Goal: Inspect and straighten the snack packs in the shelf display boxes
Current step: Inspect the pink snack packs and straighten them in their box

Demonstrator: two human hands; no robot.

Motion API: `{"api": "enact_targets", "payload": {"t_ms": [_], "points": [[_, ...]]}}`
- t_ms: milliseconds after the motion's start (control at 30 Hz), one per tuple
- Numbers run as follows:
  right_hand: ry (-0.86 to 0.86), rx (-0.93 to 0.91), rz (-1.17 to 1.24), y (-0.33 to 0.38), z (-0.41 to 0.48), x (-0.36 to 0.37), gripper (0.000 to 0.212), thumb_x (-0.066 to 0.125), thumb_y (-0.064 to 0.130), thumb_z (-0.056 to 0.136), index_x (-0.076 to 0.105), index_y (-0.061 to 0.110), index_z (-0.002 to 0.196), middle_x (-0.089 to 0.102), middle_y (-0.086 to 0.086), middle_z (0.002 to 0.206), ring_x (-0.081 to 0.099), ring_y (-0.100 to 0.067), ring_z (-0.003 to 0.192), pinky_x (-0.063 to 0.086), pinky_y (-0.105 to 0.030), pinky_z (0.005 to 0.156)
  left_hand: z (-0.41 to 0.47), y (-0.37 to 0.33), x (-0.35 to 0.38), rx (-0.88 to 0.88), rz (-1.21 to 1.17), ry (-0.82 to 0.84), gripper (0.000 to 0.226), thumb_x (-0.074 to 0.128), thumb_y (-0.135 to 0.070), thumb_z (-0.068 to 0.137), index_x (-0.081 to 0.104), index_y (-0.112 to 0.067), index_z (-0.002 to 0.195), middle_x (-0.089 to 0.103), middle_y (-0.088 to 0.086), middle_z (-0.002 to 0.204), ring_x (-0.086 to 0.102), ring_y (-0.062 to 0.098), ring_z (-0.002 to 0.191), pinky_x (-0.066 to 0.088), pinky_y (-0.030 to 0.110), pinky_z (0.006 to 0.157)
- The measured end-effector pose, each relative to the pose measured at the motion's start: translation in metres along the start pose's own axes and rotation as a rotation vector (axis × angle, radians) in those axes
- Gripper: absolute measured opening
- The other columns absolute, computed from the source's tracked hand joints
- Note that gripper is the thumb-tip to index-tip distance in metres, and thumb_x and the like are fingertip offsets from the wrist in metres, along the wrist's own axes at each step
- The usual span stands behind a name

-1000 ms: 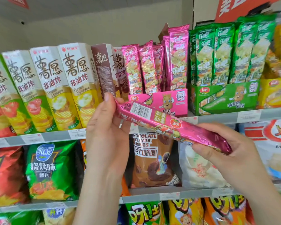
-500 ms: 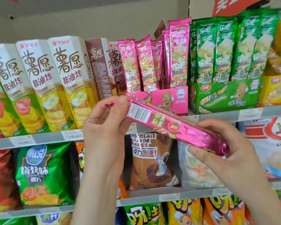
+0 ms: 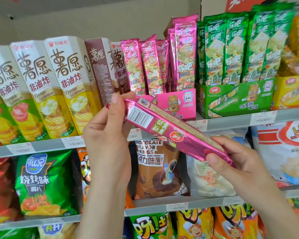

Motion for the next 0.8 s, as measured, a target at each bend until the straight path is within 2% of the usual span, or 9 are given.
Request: {"api": "enact_targets", "payload": {"t_ms": [67,167,233,300,367,433,500,633,800], "points": [[-0.034,-0.008,0.025,0.000,-0.001,0.000,0.029,0.069,0.050,0.074,0.071,0.043,0.103,0.070,0.000,0.087,0.061,-0.023,0.075,0.050,-0.019,0.060,0.000,0.001,0.001,0.005,-0.007,0.010,0.030,0.055,-0.036,0.092,0.079,-0.021,0.080,0.075,-0.004,0.082,0.068,0.007,0.078,0.053,0.023,0.073],[-0.094,-0.032,0.079,0.002,-0.004,0.002,0.032,0.069,0.045,0.071,0.072,0.041,0.103,0.071,0.000,0.089,0.063,-0.016,0.076,0.051,-0.017,0.063,-0.001,-0.001,0.007,0.018,-0.076,0.062,0.030,0.047,-0.032,0.099,0.073,-0.019,0.094,0.072,-0.004,0.084,0.065,0.008,0.080,0.053,0.024,0.074],[-0.109,-0.037,0.111,0.002,-0.006,0.004,0.034,0.069,0.043,0.071,0.072,0.039,0.104,0.072,0.001,0.091,0.065,-0.013,0.078,0.052,-0.017,0.065,-0.001,-0.003,0.013,0.022,-0.133,0.092,0.026,0.054,-0.031,0.094,0.064,-0.016,0.112,0.068,-0.005,0.087,0.063,0.008,0.081,0.052,0.025,0.076],[-0.114,-0.030,0.131,0.001,-0.007,0.006,0.035,0.069,0.043,0.071,0.072,0.038,0.106,0.073,0.001,0.093,0.066,-0.013,0.080,0.052,-0.016,0.067,-0.001,-0.001,0.016,-0.002,-0.180,0.091,0.036,0.061,-0.029,0.088,0.056,-0.013,0.120,0.068,-0.006,0.088,0.064,0.008,0.081,0.053,0.025,0.076],[-0.119,-0.021,0.143,0.000,-0.009,0.008,0.034,0.068,0.043,0.073,0.071,0.038,0.106,0.073,0.001,0.092,0.066,-0.011,0.079,0.052,-0.015,0.067,0.000,0.002,0.016,-0.026,-0.196,0.091,0.032,0.062,-0.026,0.086,0.057,-0.010,0.113,0.069,-0.004,0.086,0.065,0.011,0.081,0.054,0.027,0.077],[-0.124,-0.020,0.148,-0.001,-0.010,0.010,0.030,0.069,0.041,0.076,0.071,0.040,0.105,0.074,0.002,0.090,0.066,-0.008,0.077,0.051,-0.013,0.066,-0.002,0.006,0.018,-0.049,-0.160,0.111,0.015,0.067,-0.023,0.084,0.065,-0.014,0.096,0.070,-0.004,0.083,0.066,0.010,0.078,0.054,0.027,0.074],[-0.129,-0.023,0.153,-0.001,-0.010,0.013,0.024,0.072,0.040,0.080,0.071,0.044,0.104,0.073,0.006,0.089,0.065,-0.004,0.077,0.050,-0.013,0.066,-0.005,0.011,0.022,-0.073,-0.123,0.139,0.011,0.076,-0.023,0.077,0.070,-0.020,0.086,0.072,-0.005,0.081,0.067,0.008,0.074,0.054,0.025,0.067],[-0.147,-0.037,0.171,0.000,-0.011,0.021,0.028,0.065,0.047,0.078,0.070,0.044,0.105,0.073,0.008,0.089,0.066,-0.002,0.077,0.049,-0.011,0.064,-0.015,0.024,0.029,-0.136,-0.122,0.191,0.019,0.076,-0.026,0.069,0.075,-0.020,0.087,0.074,-0.004,0.086,0.069,0.009,0.077,0.055,0.024,0.067],[-0.178,-0.061,0.177,0.004,-0.011,0.030,0.027,0.063,0.048,0.082,0.071,0.038,0.106,0.068,0.015,0.076,0.059,0.004,0.064,0.043,-0.005,0.057,-0.029,0.038,0.035,-0.201,-0.020,0.275,0.022,0.079,-0.027,0.069,0.074,-0.023,0.090,0.075,0.000,0.090,0.070,0.015,0.083,0.057,0.030,0.071]]}}
Point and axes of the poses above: each hand's wrist, its own z-axis towards the middle knuckle, its own x-axis out of the palm, y = z × x, the point moved 5 cm from there along z, towards the middle knuckle
